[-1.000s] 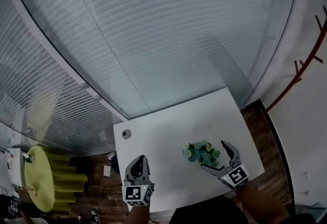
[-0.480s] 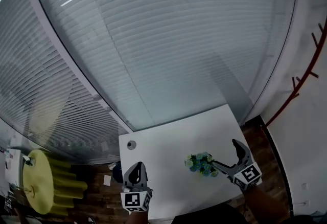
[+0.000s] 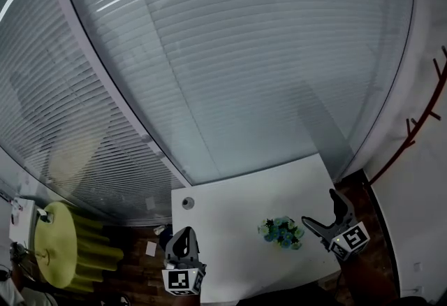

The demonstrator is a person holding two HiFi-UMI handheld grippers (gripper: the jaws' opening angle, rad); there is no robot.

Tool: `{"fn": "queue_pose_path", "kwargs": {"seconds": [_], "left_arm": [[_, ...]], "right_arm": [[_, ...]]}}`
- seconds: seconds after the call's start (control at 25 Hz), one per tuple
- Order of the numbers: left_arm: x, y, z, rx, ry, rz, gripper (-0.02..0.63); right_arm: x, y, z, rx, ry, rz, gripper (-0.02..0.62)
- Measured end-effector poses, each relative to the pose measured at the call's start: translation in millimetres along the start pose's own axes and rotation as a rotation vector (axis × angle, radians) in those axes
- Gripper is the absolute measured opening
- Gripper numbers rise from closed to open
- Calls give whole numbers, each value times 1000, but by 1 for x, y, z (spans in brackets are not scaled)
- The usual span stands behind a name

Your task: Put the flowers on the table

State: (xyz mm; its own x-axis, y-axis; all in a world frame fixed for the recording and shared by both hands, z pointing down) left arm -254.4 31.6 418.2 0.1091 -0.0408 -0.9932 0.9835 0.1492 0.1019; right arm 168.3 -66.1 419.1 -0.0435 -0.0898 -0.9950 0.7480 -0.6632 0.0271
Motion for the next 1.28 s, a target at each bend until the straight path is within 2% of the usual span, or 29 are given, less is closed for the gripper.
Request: {"fn": "queue_pose_path", "kwargs": {"seconds": [0.08,0.12,0.16,0.2,0.44,0.68,0.84,0.96,1.28], "left_arm": [[3,0,-1,5,2,1,3],[4,0,0,6,3,2,3],[6,0,0,7,3,3,3],[7,0,0,8,4,3,3],[7,5,-3,22,-13,-23,3],[-11,12,-10,21,-57,-22,3],[-15,10,-13,36,-75,-34,3],[-22,-2,-13,53,-82,-13,3],[-25,-13,-18,66,-82,-20,3]], "right_arm": [[1,4,-2,-14,-1,-16,477],[1,6,-3,-33,2,-35,401],[1,7,-5,-52,6,-58,220],[1,9,-5,-62,9,-75,93],[-4,12,-5,-61,5,-72,52],[-5,23,-7,-101,27,-3,32],[-3,25,-5,-104,34,-9,17],[-11,23,-5,-105,11,-11,15],[-25,10,-8,-103,-37,-38,15]]}}
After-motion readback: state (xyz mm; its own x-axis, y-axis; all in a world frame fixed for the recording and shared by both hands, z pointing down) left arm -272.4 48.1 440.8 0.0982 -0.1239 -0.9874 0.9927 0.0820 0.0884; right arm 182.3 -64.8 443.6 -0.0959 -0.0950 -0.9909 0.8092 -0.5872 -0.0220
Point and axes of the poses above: the fingertips, and each gripper's own axes: z forward along the fingers, y to its right, x out of its top, the point moved 9 cm from there along -z, backward along the fingers
